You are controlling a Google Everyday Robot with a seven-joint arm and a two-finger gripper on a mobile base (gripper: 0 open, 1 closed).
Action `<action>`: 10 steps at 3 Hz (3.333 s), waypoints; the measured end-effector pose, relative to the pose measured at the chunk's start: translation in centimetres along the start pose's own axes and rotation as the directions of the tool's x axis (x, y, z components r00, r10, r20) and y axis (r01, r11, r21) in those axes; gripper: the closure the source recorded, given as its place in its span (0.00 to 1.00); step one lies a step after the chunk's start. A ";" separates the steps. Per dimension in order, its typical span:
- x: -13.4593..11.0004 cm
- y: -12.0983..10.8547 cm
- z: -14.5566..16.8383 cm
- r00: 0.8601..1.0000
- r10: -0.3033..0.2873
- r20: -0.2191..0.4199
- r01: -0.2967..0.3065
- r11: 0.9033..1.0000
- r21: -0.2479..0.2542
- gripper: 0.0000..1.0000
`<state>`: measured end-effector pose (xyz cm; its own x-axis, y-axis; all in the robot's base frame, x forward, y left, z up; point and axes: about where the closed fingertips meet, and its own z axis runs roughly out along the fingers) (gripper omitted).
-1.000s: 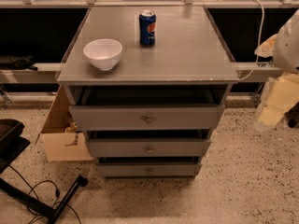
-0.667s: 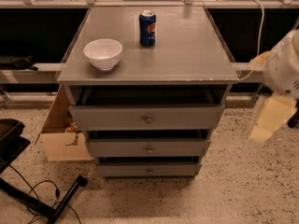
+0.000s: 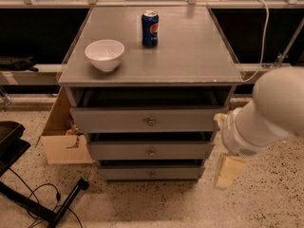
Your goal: Open middle drawer
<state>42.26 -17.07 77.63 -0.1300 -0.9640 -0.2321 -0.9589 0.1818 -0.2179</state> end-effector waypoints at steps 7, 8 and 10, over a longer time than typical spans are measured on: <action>2.6 -1.4 26.7 0.997 -0.002 -0.075 -0.003 0.998 -0.067 0.00; 2.5 -2.8 29.1 0.998 -0.023 -0.063 0.023 1.000 -0.005 0.00; 1.9 -6.5 33.5 0.996 -0.056 -0.064 0.060 0.997 0.056 0.00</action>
Offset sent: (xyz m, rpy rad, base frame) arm 0.0653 0.0301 -0.2396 -0.0514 0.0736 0.0231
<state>56.71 -13.56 46.83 -0.0918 -0.9831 -0.1583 -0.9494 0.1344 -0.2837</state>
